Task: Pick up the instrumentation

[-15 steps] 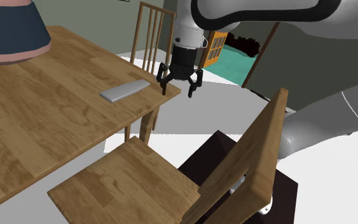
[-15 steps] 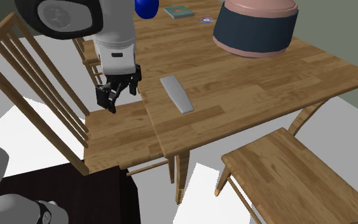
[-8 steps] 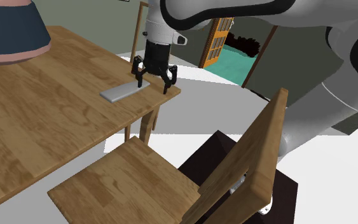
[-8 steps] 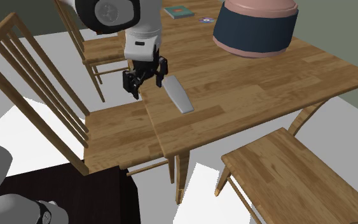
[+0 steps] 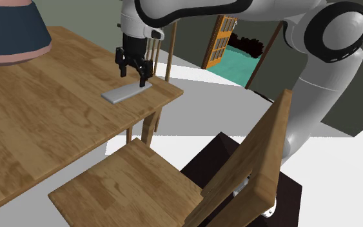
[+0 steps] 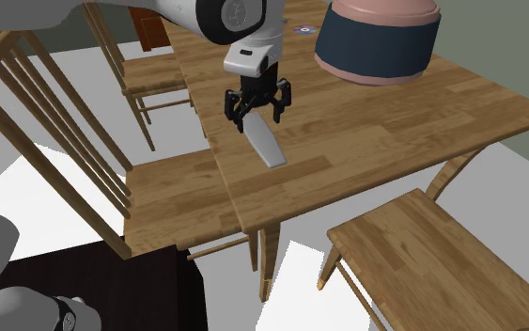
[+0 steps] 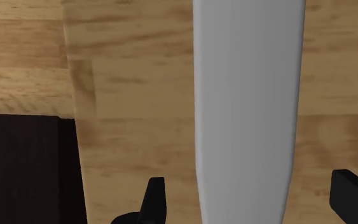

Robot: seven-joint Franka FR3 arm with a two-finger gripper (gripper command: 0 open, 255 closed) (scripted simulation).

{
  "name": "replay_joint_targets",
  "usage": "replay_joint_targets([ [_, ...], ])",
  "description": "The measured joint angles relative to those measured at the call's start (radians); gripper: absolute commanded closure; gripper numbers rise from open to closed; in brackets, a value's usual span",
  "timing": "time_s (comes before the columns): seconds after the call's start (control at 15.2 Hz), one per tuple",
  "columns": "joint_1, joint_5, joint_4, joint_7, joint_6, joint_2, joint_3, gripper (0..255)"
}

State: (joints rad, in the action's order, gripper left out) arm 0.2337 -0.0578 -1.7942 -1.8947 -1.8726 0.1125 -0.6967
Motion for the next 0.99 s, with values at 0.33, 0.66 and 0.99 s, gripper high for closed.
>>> replay_joint_targets([
  [0.33,-0.006,-0.025,-0.027,-0.040,-0.049,0.025,0.004,0],
  [0.66,-0.009,-0.038,-0.057,-0.049,-0.092,0.043,0.007,255],
  [0.99,-0.009,-0.039,-0.058,-0.049,-0.094,0.043,0.007,255],
])
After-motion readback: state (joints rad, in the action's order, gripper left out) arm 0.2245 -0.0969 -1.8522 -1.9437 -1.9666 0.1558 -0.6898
